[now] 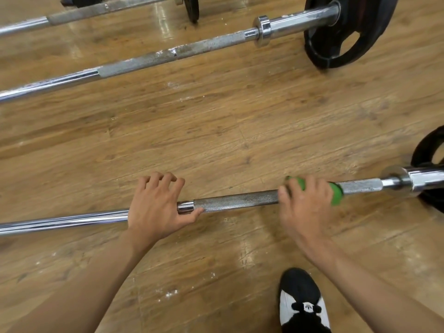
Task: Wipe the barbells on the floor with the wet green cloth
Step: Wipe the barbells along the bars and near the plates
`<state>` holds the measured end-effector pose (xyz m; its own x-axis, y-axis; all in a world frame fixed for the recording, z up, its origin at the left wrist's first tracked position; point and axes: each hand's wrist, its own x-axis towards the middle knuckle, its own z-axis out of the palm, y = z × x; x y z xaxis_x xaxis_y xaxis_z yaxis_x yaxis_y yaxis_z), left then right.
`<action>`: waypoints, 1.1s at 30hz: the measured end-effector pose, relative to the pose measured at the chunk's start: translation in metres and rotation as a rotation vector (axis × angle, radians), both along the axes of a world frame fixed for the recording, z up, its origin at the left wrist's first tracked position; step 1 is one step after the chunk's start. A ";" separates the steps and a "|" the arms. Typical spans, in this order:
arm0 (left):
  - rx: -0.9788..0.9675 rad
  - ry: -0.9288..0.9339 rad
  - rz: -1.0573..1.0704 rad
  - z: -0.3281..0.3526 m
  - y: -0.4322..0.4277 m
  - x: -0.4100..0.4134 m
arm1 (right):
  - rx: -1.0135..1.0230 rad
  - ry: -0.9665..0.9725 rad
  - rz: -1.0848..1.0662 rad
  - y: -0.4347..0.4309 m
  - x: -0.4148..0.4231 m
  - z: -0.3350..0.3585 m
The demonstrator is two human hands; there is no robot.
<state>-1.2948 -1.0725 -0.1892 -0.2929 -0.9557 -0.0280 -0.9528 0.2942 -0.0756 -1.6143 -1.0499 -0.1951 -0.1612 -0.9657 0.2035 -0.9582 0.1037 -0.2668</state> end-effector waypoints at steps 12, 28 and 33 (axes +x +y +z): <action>0.005 0.014 -0.002 -0.001 -0.003 0.000 | 0.018 0.038 0.324 0.006 -0.020 -0.001; 0.016 0.019 -0.002 0.001 -0.009 0.003 | 0.119 0.002 0.592 -0.001 0.088 0.008; -0.008 0.034 -0.016 0.003 -0.010 0.002 | 0.032 0.133 0.341 -0.002 -0.051 0.001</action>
<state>-1.2933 -1.0822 -0.1866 -0.3083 -0.9512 -0.0106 -0.9501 0.3085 -0.0457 -1.6654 -1.0517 -0.1945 0.1967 -0.9657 0.1695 -0.9653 -0.2211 -0.1393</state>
